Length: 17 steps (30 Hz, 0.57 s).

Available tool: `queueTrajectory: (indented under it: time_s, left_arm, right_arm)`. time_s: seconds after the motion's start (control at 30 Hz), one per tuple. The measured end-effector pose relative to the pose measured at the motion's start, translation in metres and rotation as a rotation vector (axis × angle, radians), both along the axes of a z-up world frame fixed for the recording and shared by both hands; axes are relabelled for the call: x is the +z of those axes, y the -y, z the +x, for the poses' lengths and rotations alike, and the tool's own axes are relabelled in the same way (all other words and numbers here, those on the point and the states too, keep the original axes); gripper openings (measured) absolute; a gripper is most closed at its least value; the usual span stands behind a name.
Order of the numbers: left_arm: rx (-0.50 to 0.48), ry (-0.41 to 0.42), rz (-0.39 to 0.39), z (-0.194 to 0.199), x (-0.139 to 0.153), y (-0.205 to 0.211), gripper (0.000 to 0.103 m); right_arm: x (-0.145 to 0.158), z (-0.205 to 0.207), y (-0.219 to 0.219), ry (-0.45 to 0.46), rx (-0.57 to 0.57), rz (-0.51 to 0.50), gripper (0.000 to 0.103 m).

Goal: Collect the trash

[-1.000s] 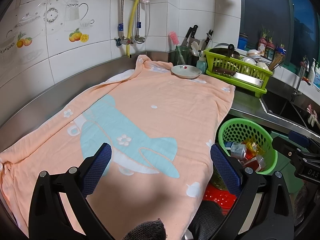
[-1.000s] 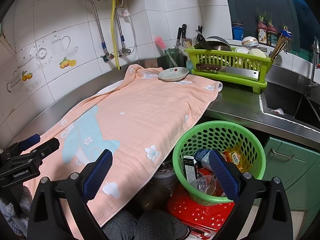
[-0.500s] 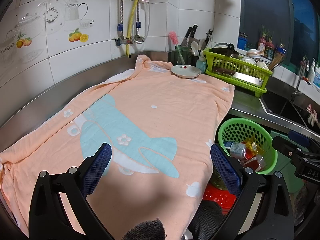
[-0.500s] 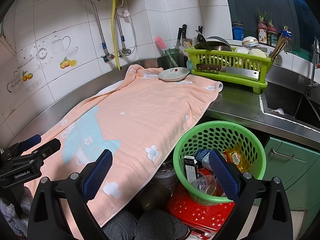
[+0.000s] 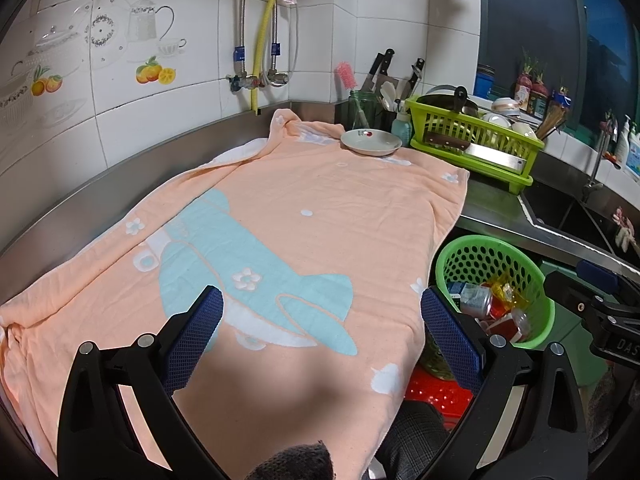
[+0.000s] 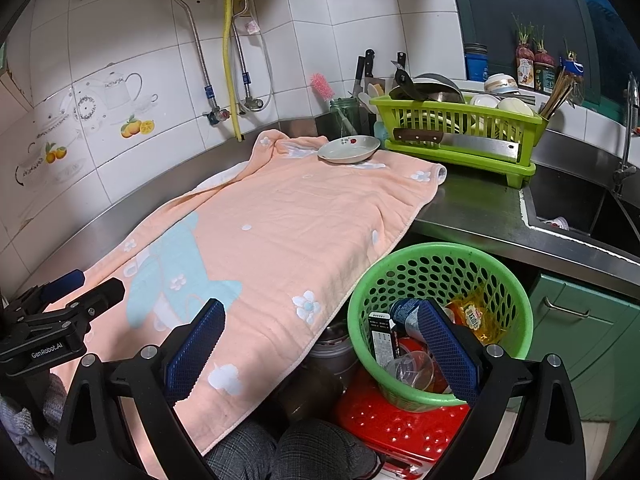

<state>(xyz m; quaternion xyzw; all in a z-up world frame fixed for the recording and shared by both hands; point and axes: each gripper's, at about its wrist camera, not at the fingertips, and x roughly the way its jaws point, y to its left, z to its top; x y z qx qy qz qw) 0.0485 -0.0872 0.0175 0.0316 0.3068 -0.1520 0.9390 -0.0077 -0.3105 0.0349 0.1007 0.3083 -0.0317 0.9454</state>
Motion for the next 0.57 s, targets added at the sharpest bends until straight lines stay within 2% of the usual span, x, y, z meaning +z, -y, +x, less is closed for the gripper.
queueTrajectory:
  time_s: [0.57]
  left_arm:
    - [0.007,0.005,0.0,0.003,-0.0023,-0.0001,0.098]
  right_arm:
    - [-0.0002,-0.0001,-0.0002,0.0,0.001,0.002,0.094]
